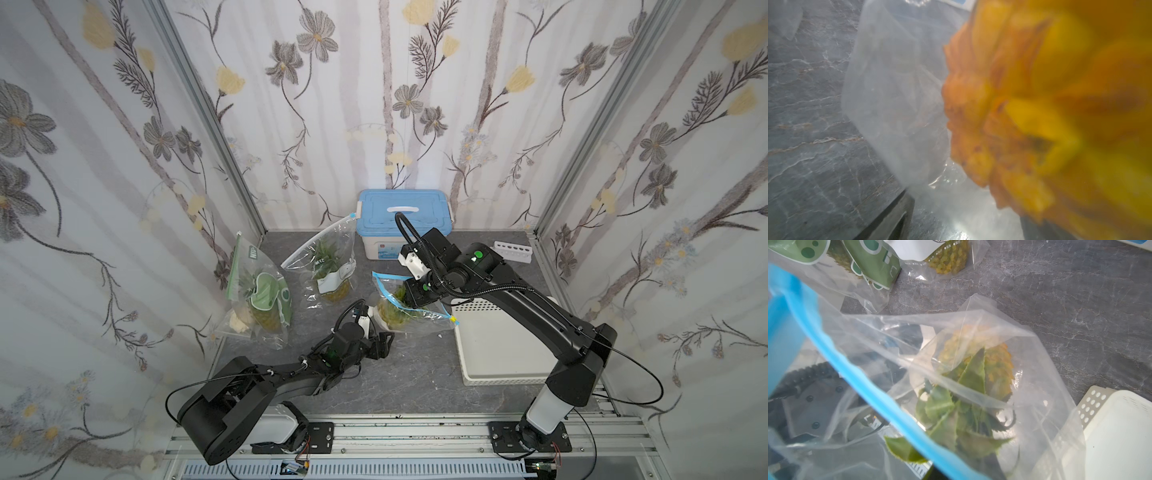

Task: Open the zip-top bag and take out the pineapple
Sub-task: Pick up the pineapple from the zipper food storage bag.

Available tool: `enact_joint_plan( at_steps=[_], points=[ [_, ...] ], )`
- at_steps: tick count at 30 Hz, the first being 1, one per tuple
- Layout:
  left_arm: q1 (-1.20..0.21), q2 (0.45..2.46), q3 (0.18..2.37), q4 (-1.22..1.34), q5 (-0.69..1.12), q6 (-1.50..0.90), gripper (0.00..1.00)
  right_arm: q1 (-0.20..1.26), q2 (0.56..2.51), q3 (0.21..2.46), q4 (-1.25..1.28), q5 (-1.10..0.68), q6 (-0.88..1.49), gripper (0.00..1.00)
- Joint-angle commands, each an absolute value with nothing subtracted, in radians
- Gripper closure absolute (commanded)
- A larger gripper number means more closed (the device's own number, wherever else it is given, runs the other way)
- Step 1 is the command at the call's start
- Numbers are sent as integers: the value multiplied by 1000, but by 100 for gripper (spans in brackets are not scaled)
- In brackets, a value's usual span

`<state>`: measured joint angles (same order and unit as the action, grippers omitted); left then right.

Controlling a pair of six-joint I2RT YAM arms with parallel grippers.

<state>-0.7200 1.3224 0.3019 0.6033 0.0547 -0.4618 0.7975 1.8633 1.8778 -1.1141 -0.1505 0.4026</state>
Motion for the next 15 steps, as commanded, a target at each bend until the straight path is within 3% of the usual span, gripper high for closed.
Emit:
enact_joint_plan(
  at_steps=[1, 8, 15],
  points=[
    [-721, 1342, 317, 644, 68, -434, 19, 792, 1865, 1932, -1113, -165, 385, 100],
    [-720, 1417, 290, 834, 101, -464, 1, 784, 1870, 2059, -1178, -183, 388, 100],
    [-711, 1460, 218, 1156, 147, -529, 0, 783, 1827, 2121, -1184, -213, 398, 100]
  ],
)
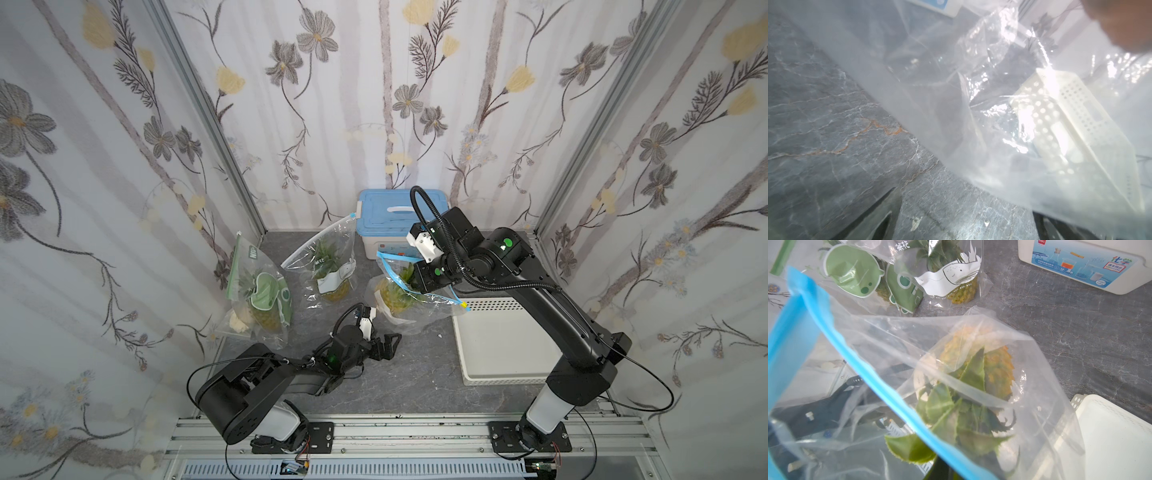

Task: Open the zip-top bag and take out the pineapple
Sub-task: Pick up the pineapple from the zipper food storage bag.

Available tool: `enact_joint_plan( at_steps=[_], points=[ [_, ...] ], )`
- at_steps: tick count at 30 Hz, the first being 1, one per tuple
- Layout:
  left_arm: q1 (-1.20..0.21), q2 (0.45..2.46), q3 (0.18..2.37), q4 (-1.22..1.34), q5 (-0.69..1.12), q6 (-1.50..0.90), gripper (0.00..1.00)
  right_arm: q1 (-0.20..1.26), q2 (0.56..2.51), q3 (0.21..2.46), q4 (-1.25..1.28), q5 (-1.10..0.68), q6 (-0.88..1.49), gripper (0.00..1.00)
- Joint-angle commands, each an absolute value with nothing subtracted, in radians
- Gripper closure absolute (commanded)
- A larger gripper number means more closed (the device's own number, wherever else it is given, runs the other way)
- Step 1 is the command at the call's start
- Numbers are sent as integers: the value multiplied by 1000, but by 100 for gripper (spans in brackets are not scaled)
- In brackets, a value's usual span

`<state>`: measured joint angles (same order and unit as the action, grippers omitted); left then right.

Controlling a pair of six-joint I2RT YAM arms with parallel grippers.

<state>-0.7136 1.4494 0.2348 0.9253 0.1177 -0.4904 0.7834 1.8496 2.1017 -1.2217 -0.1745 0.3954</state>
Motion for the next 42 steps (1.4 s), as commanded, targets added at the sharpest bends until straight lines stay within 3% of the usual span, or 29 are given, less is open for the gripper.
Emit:
enact_joint_plan(
  at_steps=[1, 7, 13, 16, 19, 20, 23, 26, 32, 36, 42],
  points=[
    [-710, 1462, 209, 1191, 144, -538, 0, 783, 1820, 2120, -1179, -215, 399, 100],
    [-710, 1445, 206, 1349, 170, -569, 0, 752, 1780, 2120, -1156, -221, 408, 100],
    [-711, 1356, 240, 1306, 186, -542, 1, 752, 1770, 2120, -1136, -227, 409, 100],
    [-711, 1324, 260, 1268, 184, -512, 7, 751, 1776, 2120, -1121, -237, 409, 100],
    [-711, 1329, 278, 1257, 184, -497, 21, 751, 1776, 2120, -1094, -261, 414, 100],
    [-710, 1339, 282, 1262, 183, -496, 30, 750, 1774, 2120, -1083, -266, 417, 100],
    [-711, 1379, 291, 1301, 175, -507, 69, 750, 1767, 2120, -1061, -282, 426, 100],
    [-710, 1415, 303, 1324, 173, -511, 98, 750, 1759, 2120, -1048, -286, 432, 100],
    [-710, 1375, 300, 1190, 19, -510, 100, 746, 1740, 2120, -1064, -263, 431, 100],
    [-710, 1263, 292, 951, -171, -470, 100, 742, 1736, 2115, -1113, -228, 424, 100],
    [-700, 1069, 209, 848, -323, -458, 100, 733, 1719, 2078, -1143, -160, 418, 100]
  ],
)
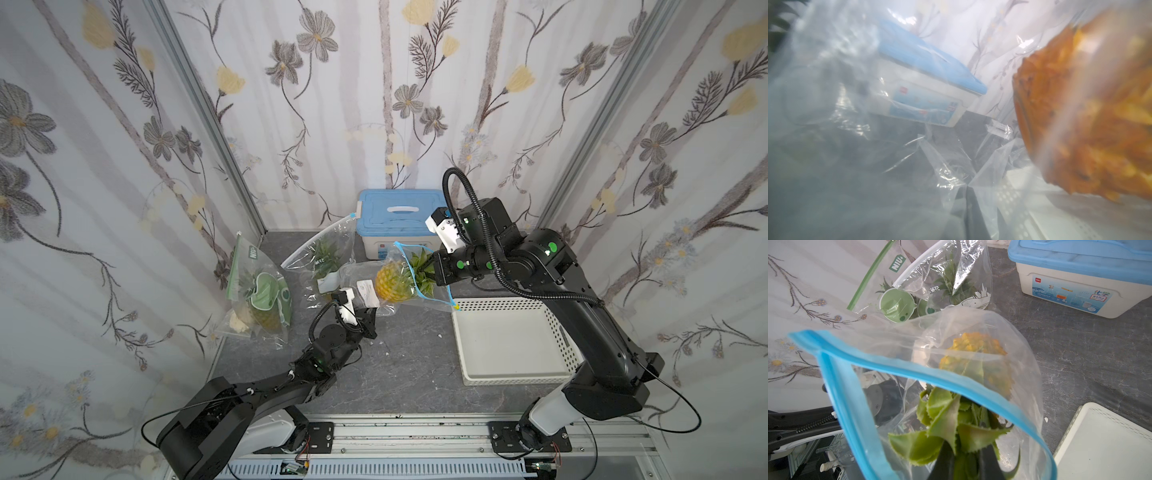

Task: Open the zip-top bag and take out the pineapple
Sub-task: Pick up the pineapple from the zipper food storage bag, then place the zipper food storage bag at the center of the board.

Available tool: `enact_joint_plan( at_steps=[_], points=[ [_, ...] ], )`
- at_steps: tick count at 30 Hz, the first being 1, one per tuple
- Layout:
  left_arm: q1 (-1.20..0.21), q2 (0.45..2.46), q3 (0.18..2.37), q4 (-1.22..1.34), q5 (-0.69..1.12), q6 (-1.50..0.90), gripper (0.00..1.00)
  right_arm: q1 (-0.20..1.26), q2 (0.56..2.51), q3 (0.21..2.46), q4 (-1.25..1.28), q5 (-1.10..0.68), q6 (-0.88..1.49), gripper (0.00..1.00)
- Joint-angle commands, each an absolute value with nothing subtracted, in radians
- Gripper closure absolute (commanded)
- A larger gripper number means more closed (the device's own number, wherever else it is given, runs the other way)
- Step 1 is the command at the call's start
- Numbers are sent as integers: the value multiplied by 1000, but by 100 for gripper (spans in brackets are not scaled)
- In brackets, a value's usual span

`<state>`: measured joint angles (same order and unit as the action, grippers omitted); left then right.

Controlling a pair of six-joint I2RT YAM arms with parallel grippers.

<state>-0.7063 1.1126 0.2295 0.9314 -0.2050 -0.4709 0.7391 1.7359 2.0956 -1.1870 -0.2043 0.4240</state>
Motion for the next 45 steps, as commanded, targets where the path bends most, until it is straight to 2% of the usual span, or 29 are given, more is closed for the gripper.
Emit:
enact_joint_plan(
  at_steps=[1, 13, 18, 22, 28, 34, 43, 45],
  points=[
    [-697, 1042, 195, 824, -335, -463, 100, 726, 1703, 2060, -1129, -150, 419, 100],
    [-672, 810, 149, 439, -611, -552, 100, 662, 1554, 2005, -1068, -155, 412, 100],
    [-670, 747, 183, 243, -675, -610, 100, 617, 1503, 2003, -1110, -82, 410, 100],
    [-670, 738, 208, 123, -710, -650, 100, 581, 1457, 1981, -1095, -94, 407, 100],
    [-672, 819, 233, 109, -670, -693, 100, 550, 1381, 1833, -984, -188, 428, 100],
    [-679, 875, 278, 50, -643, -723, 100, 518, 1343, 1736, -995, -81, 423, 100],
    [-708, 853, 317, -33, -610, -744, 100, 462, 1292, 1525, -987, 102, 424, 100],
    [-713, 855, 329, -45, -610, -744, 97, 443, 1270, 1455, -969, 109, 429, 100]
  ],
)
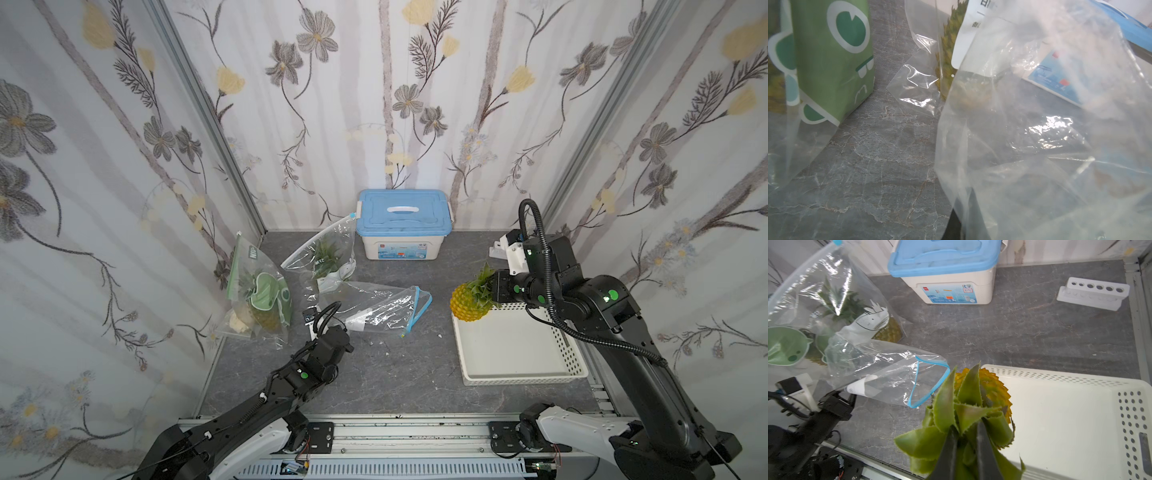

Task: Open the zip-top bag and take out the pineapple
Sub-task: Place the zipper food storage bag at the center of the board, then place the pineapple in the basket.

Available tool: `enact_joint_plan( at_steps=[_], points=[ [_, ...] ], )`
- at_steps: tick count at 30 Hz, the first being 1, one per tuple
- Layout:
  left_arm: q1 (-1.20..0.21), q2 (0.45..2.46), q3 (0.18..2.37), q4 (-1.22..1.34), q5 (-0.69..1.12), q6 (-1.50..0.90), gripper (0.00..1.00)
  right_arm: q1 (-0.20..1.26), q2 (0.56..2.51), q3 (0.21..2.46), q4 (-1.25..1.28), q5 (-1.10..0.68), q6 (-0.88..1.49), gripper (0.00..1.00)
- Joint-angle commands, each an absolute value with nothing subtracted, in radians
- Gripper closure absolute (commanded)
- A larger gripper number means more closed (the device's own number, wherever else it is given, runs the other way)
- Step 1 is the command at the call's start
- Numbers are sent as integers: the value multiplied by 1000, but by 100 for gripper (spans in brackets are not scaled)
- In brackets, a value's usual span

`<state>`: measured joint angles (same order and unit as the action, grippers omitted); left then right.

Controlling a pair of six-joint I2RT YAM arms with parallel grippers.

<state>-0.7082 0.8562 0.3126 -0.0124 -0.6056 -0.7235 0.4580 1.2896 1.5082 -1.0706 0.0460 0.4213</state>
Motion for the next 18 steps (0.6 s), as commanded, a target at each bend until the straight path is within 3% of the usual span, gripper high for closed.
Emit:
enact_joint_plan(
  at_steps=[1, 10, 18],
  points=[
    [-715, 856, 335, -52, -608, -742, 92, 431, 1256, 1416, -955, 106, 432, 100],
    [-730, 836, 375, -115, -598, -741, 42, 359, 1218, 1180, -848, 81, 440, 100],
    [-739, 811, 395, -185, -596, -764, 35, 332, 1271, 1095, -753, 48, 431, 100]
  ],
)
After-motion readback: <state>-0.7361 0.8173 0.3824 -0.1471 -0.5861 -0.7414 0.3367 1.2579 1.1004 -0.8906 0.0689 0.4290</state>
